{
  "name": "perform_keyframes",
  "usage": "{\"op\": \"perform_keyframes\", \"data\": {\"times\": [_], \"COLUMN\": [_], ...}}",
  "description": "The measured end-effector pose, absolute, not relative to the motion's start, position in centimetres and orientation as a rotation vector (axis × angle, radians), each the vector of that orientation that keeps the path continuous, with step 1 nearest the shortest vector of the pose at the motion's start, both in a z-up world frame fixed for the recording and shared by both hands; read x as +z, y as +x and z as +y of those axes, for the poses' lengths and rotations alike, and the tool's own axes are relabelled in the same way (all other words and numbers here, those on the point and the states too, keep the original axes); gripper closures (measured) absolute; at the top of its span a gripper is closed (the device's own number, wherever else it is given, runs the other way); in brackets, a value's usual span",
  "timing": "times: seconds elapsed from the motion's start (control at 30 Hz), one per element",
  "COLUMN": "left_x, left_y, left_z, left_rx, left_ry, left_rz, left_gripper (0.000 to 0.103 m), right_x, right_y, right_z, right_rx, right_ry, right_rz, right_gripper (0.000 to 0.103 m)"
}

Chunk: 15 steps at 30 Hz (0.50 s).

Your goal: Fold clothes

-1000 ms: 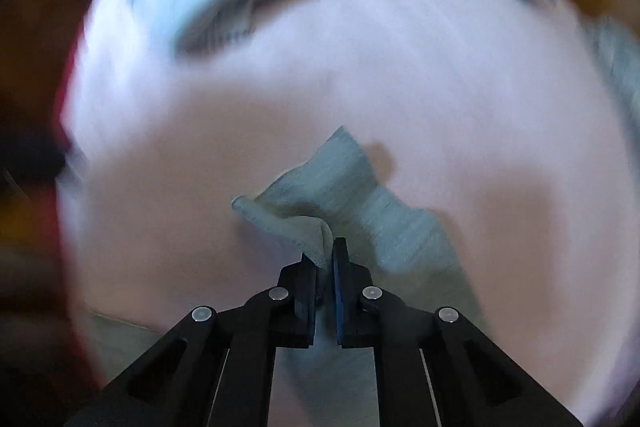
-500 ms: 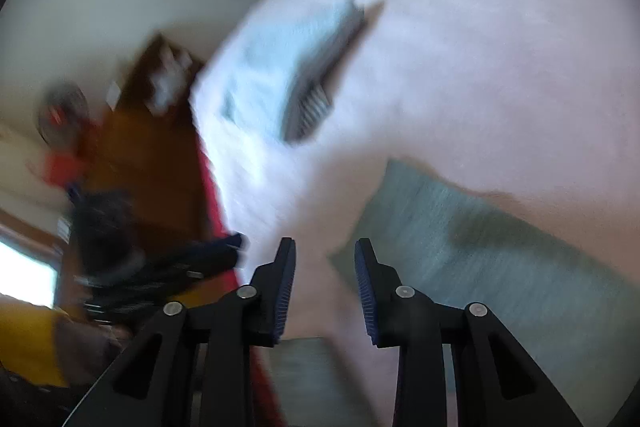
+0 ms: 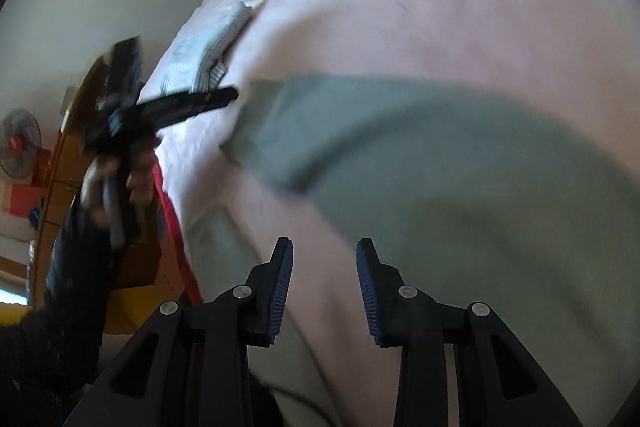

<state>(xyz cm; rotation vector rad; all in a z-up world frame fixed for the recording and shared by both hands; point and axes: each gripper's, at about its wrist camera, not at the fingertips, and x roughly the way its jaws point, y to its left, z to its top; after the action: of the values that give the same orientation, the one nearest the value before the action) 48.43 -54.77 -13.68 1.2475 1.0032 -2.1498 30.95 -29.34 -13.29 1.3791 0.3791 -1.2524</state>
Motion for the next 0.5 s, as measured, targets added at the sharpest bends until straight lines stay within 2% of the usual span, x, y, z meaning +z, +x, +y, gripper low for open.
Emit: {"op": "perform_keyframes", "data": {"times": [0.07,0.13,0.27,0.3,0.33,0.4,0.5], "left_x": [-14.6,-15.2,-15.1,-15.1,-15.0,-14.3,-10.8], "left_y": [47.6,47.0,46.1,46.0,45.9,46.2,47.2], "left_z": [-55.0,-54.7,-53.9,-53.8,-53.7,-53.3,-51.8], "left_rx": [-2.160,-2.139,-2.127,-2.125,-2.122,-2.149,-2.267], "left_ry": [1.292,1.337,1.409,1.428,1.447,1.435,1.267], "left_rz": [1.112,1.127,1.011,0.980,0.949,0.926,0.703], "left_gripper": [0.067,0.065,0.067,0.088,0.101,0.101,0.101], "right_x": [-13.1,-12.9,-12.1,-11.9,-11.7,-11.5,-11.6], "right_y": [30.6,30.2,30.0,29.9,29.8,30.0,30.0], "right_z": [-28.3,-27.3,-26.4,-26.3,-26.2,-26.6,-26.7], "right_rx": [-1.253,-1.254,-1.253,-1.249,-1.245,-1.247,-1.243], "right_ry": [1.391,1.402,1.399,1.396,1.394,1.389,1.391], "right_rz": [0.360,0.342,0.290,0.276,0.262,0.252,0.238], "right_gripper": [0.069,0.069,0.068,0.067,0.067,0.063,0.063]}}
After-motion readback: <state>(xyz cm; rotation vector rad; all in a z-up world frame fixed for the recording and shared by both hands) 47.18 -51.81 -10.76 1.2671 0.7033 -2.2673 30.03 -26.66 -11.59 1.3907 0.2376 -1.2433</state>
